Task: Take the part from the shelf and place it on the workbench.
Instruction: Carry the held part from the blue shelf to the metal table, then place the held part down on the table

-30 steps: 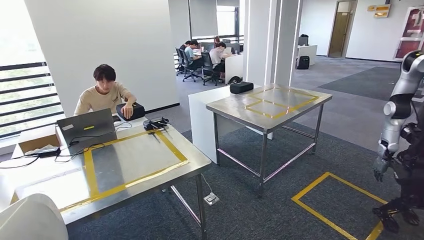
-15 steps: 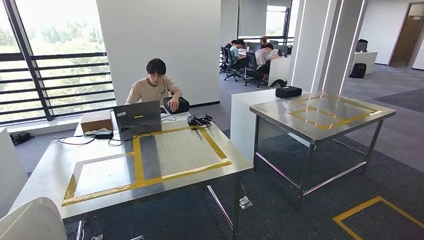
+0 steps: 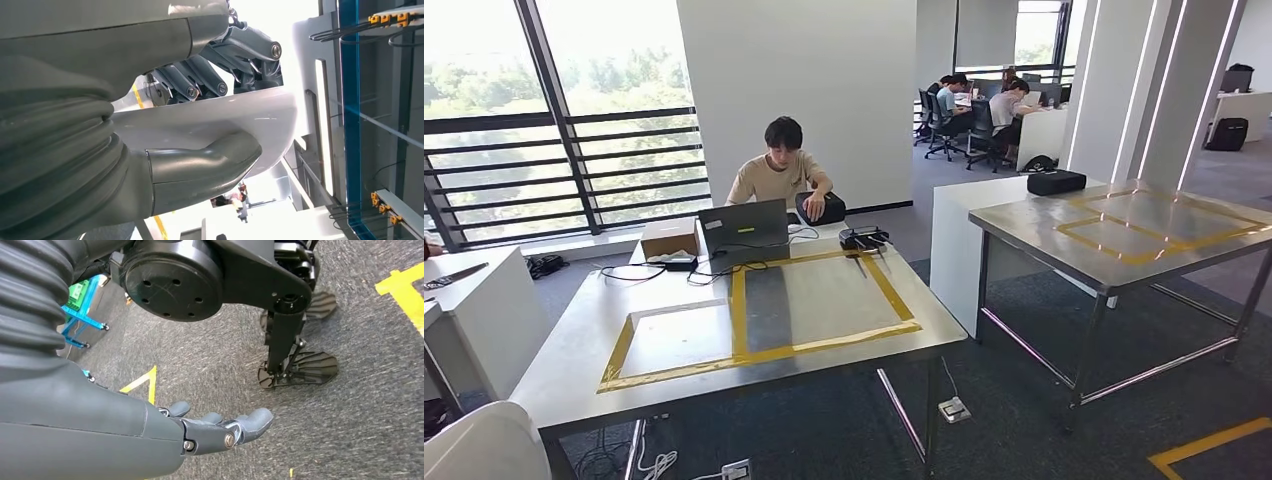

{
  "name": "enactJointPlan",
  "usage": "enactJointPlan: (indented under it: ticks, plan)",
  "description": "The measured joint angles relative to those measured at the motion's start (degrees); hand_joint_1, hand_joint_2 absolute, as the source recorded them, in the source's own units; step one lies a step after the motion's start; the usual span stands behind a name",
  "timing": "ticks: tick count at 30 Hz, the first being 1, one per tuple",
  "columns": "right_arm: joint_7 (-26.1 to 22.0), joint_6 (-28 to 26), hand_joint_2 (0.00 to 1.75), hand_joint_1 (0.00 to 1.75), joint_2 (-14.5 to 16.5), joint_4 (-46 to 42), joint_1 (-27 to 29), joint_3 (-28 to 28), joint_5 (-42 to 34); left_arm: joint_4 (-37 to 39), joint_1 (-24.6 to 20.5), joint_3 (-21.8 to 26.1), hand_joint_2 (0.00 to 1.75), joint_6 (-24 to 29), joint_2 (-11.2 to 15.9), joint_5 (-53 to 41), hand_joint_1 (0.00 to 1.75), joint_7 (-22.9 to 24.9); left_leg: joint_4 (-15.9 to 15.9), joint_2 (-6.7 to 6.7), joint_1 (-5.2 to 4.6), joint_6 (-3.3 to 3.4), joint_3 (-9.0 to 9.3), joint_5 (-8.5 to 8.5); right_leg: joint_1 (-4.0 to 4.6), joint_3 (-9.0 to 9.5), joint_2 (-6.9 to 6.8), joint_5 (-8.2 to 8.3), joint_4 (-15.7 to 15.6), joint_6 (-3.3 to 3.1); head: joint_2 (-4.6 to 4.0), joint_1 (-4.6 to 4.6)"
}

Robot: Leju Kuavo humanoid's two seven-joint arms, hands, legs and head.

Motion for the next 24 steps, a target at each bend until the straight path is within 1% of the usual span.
enactJointPlan:
  ticks: [1,2,3,4,6,7,9,10,11,12,13,14,15,16,17,18,19,20,21,22,23,24]
  plan:
    - [0.0,0.0,1.75,0.0,0.0,0.0,-0.1,0.0,0.0,0.0,0.0,0.0,1.75,0.0,0.0,0.0,1.75,0.0,-4.1,0.11,-0.16,0.33,2.21,1.35,0.11,0.1,-0.16,-0.12,0.0,0.16,0.0,-0.01]
    - [0.0,0.0,1.75,0.0,0.0,0.0,-0.1,0.0,0.0,0.0,0.0,0.0,1.75,0.0,0.0,0.0,1.75,0.0,-7.2,0.22,-0.32,0.68,3.92,2.19,0.21,0.16,-0.27,-0.22,0.1,0.38,0.0,-0.02]
    - [0.0,0.0,1.75,0.0,0.1,0.0,-0.1,0.0,0.0,0.0,0.0,0.0,1.75,0.0,0.0,0.0,1.75,0.0,-9.1,0.29,-0.42,0.9,4.89,2.47,0.35,0.13,-0.35,-0.35,0.1,0.55,0.0,0.01]
    - [0.0,0.0,1.75,0.0,0.1,0.0,-0.1,-0.1,0.0,-0.1,0.0,0.0,1.75,0.0,0.0,0.0,1.75,0.0,-9.6,0.29,-0.49,0.95,5.15,2.29,0.49,0.09,-0.38,-0.42,0.2,0.55,0.0,0.05]
    - [0.0,0.0,1.75,0.0,0.1,0.0,-0.1,-0.1,0.0,0.0,0.0,0.0,1.75,0.0,0.0,0.0,1.75,0.0,-9.6,0.16,-0.49,1.03,5.11,2.41,0.51,0.14,-0.43,-0.39,0.0,0.5,0.0,0.17]
    - [0.0,0.0,1.75,0.0,0.1,0.0,-0.1,-0.1,-0.1,0.0,-0.1,0.0,1.75,0.0,0.1,0.0,1.75,0.0,-9.5,0.11,-0.65,1.3,5.08,2.25,0.35,0.26,-0.46,-0.31,-0.2,0.77,0.0,0.2]
    - [0.0,0.0,1.75,0.0,0.1,0.0,-0.2,-0.1,-0.1,0.0,-0.1,0.0,1.75,0.0,0.2,0.0,1.75,0.0,-9.7,0.07,-0.82,2.18,5.11,2.02,0.17,0.62,-0.55,-0.21,-0.9,1.86,0.0,0.19]
    - [0.0,0.0,1.75,0.0,0.2,0.0,-0.2,-0.1,-0.1,0.0,-0.2,0.0,1.75,0.0,0.3,0.0,1.75,-0.1,-10.0,0.08,-0.72,2.61,5.33,2.05,0.1,0.7,-0.51,-0.32,-0.8,2.38,0.0,0.19]
    - [0.0,0.0,1.75,0.0,0.1,0.0,-0.3,-0.1,-0.1,0.0,-0.2,0.0,1.75,0.0,0.4,0.0,1.75,-0.1,-10.4,0.11,-0.52,2.99,5.6,2.11,0.16,0.33,-0.41,-0.84,0.1,2.63,0.0,0.24]
    - [-0.1,0.0,1.75,0.0,0.1,0.0,-0.3,-0.1,-0.1,0.0,-0.3,0.0,1.75,0.0,0.5,0.0,1.75,-0.2,-10.7,0.12,-0.31,3.31,5.89,2.15,0.21,-0.68,-0.26,-1.89,2.1,2.8,0.0,0.3]
    - [-0.1,0.0,1.75,0.0,0.1,0.0,-0.3,-0.1,-0.1,0.1,-0.4,0.0,1.75,0.0,0.5,0.0,1.75,-0.3,-10.9,0.14,-0.24,3.57,6.09,2.09,0.16,-2.45,-0.11,-3.31,5.4,2.86,0.0,0.37]
    - [-0.1,0.0,1.75,0.0,0.1,0.0,-0.3,-0.1,-0.1,0.1,-0.5,0.0,1.75,0.0,0.5,0.0,1.75,-0.3,-10.8,0.13,-0.21,3.75,6.17,1.91,0.18,-4.78,-0.03,-4.98,9.5,2.9,0.0,0.43]
    - [-0.1,0.1,1.75,0.0,0.1,0.0,-0.2,-0.1,-0.1,0.1,-0.5,0.0,1.75,0.0,0.5,0.0,1.75,-0.3,-10.8,0.07,-0.22,3.8,6.28,1.74,0.16,-7.01,0.01,-6.11,13.2,2.94,0.01,0.46]
    - [-0.2,0.1,1.75,0.0,0.1,0.0,-0.1,-0.1,-0.1,0.1,-0.5,0.0,1.75,0.0,0.5,0.0,1.75,-0.3,-10.8,-0.01,-0.21,3.76,6.47,1.51,0.12,-8.59,0.01,-6.22,15.4,2.98,0.01,0.49]
    - [-0.2,0.1,1.75,0.0,0.1,0.0,0.0,-0.1,0.0,0.1,-0.5,0.0,1.75,0.0,0.5,0.0,1.75,-0.3,-10.7,-0.12,-0.19,3.62,6.78,1.24,0.06,-9.11,0.01,-5.18,15.5,3.0,0.01,0.51]
    - [-0.3,0.1,1.75,0.0,0.1,0.0,0.1,-0.2,0.0,0.1,-0.5,0.0,1.75,0.0,0.5,-0.1,1.75,-0.3,-10.6,-0.24,-0.13,3.42,7.22,0.89,-0.03,-8.33,0.01,-3.02,13.2,3.0,0.01,0.54]
    - [-0.3,0.1,1.75,0.0,0.1,0.0,0.1,-0.2,0.0,0.1,-0.5,0.0,1.75,0.0,0.5,-0.1,1.75,-0.3,-10.5,-0.34,-0.08,3.15,7.62,0.45,-0.13,-6.69,0.01,-0.43,9.1,3.0,0.01,0.57]
    - [-0.3,0.2,1.75,0.0,0.0,0.0,0.1,-0.2,0.1,0.1,-0.5,0.0,1.75,0.0,0.5,-0.2,1.75,-0.4,-10.4,-0.4,-0.1,2.86,7.9,-0.01,-0.18,-4.94,0.06,1.32,5.3,3.0,0.01,0.61]
    - [-0.4,0.2,1.75,0.0,0.0,0.0,0.1,-0.2,0.1,0.1,-0.5,0.0,1.75,0.0,0.5,-0.2,1.75,-0.4,-10.3,-0.48,-0.17,2.52,8.03,-0.62,-0.19,-3.49,0.09,2.09,2.3,2.86,0.0,0.63]
    - [-0.4,0.2,1.75,0.0,0.0,0.0,0.1,-0.2,0.2,0.1,-0.4,0.0,1.75,0.0,0.5,-0.2,1.75,-0.4,-10.2,-0.53,-0.27,2.16,8.08,-1.19,-0.13,-2.69,0.12,1.91,0.7,2.64,0.01,0.61]
    - [-0.3,0.2,1.75,0.0,0.0,0.0,0.2,-0.2,0.2,0.0,-0.4,0.0,1.75,-0.1,0.6,-0.2,1.75,-0.4,-10.3,-0.59,-0.32,1.82,8.19,-1.66,0.01,-2.4,0.14,1.12,0.3,2.33,0.01,0.57]
    - [-0.3,0.3,1.75,0.0,0.0,0.0,0.2,-0.2,0.3,0.0,-0.4,0.0,1.75,-0.1,0.7,-0.2,1.75,-0.4,-10.4,-0.63,-0.32,1.46,8.48,-2.16,0.08,-2.07,0.13,0.56,0.1,1.87,0.01,0.53]
